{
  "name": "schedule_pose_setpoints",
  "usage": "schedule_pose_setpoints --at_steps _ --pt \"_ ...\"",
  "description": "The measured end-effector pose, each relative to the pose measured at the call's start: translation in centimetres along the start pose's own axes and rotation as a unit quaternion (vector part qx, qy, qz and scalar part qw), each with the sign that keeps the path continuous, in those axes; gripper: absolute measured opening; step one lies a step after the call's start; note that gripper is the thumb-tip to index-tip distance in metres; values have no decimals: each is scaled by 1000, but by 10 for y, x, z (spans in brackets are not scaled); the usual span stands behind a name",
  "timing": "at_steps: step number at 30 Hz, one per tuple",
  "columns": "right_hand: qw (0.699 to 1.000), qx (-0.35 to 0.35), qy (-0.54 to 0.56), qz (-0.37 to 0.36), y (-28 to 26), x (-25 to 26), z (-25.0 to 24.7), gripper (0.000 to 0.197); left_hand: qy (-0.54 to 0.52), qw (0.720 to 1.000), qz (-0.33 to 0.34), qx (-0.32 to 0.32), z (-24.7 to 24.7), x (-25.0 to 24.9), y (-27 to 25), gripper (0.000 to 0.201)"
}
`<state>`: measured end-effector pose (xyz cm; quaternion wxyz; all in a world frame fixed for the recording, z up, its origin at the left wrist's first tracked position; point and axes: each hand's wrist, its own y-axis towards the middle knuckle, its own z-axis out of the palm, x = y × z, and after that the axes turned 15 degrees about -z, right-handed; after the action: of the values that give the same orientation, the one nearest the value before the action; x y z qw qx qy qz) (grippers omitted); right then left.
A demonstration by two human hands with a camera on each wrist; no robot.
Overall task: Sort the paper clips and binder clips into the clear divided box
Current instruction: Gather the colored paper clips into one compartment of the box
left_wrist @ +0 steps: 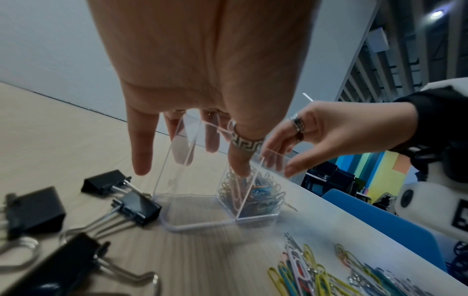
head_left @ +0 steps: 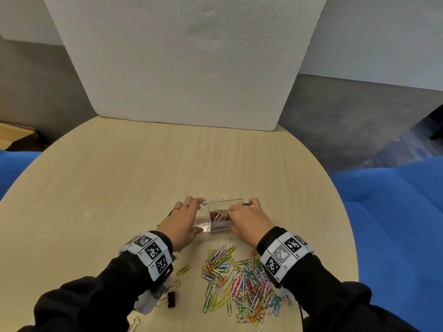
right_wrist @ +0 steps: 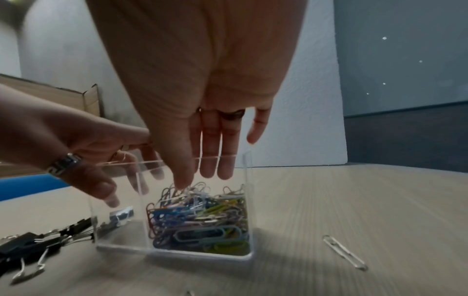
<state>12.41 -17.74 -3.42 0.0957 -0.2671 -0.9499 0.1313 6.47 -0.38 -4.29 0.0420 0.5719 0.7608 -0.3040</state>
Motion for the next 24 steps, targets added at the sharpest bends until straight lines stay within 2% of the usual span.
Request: schedule_pose_setpoints --at_steps 2,4,8,11,13,16,17,18,20,22,24 --pt "998 -57 40 0 1 1 -2 31 1 1000 0 -1 0 0 0 63" --pt "995 -84 44 -11 2 7 -2 36 4 1000 -1 -2 0 0 0 63" --pt "998 -46 -20 -37 5 17 9 39 10 1000 0 -3 0 -1 0 63" --pt "996 -60 53 -49 2 11 7 37 12 1000 -3 -1 1 0 1 63" --pt "979 -129 154 -19 -5 4 -1 32 10 1000 -8 -1 1 0 2 64" --pt "927 -262 249 101 -21 -14 -1 28 0 1000 -15 -5 0 -1 7 65" --pt "915 -271 262 143 -26 -22 5 31 -4 1000 -17 -7 1 -1 8 65" --pt "916 -238 269 177 -30 -29 12 36 -7 1000 -19 -8 1 -1 10 65" --pt "936 -86 278 200 -36 -33 32 50 -12 1000 -23 -7 0 -1 13 65" --pt "954 37 244 168 -41 -26 50 59 -16 1000 -25 -4 -1 -2 15 65" --pt "968 70 210 116 -49 -13 60 63 -20 999 -26 -5 -2 -3 17 64"
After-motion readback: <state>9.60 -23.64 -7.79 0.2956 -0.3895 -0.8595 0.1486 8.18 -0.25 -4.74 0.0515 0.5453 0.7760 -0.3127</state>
